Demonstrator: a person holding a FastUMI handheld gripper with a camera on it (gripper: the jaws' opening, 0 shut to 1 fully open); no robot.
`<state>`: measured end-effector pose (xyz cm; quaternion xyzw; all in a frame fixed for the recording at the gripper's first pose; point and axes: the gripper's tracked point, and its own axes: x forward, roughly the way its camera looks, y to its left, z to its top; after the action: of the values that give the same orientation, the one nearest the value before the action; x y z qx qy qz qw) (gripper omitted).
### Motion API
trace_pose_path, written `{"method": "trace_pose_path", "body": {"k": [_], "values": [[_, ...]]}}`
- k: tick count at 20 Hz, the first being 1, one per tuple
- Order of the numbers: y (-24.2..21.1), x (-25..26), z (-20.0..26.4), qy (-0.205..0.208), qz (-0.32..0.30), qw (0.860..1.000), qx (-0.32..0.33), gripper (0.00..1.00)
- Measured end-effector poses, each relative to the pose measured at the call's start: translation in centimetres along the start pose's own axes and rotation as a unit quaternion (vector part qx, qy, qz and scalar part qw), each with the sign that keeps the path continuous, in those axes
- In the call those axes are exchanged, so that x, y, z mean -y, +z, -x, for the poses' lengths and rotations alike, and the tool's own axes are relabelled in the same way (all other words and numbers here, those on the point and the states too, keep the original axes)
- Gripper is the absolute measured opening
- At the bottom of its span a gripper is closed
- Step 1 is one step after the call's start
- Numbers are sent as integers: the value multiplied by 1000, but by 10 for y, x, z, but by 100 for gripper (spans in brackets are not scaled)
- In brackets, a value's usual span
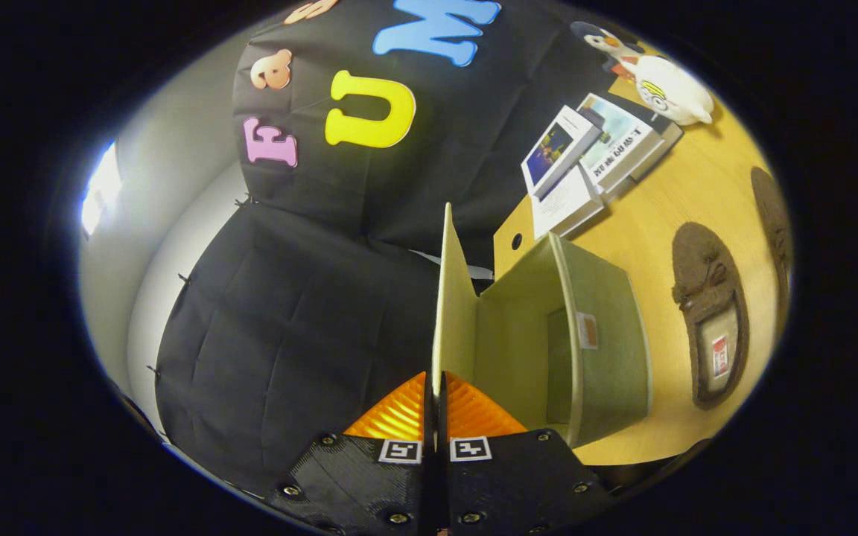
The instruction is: Open the storage box then place both shoes into the box .Put the left shoe in first, then the right shoe, with the right side of both shoes facing outward in a uniform manner.
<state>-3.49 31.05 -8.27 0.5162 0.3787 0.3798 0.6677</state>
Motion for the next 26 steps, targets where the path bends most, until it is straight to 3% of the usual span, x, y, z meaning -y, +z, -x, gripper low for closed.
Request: {"method": "trace_pose_path", "body": {"k": [14,26], "values": [[-43,-93,-84,-30,150,987,-51,0],[-108,-106,-171,-35,192,978,-78,0]]}}
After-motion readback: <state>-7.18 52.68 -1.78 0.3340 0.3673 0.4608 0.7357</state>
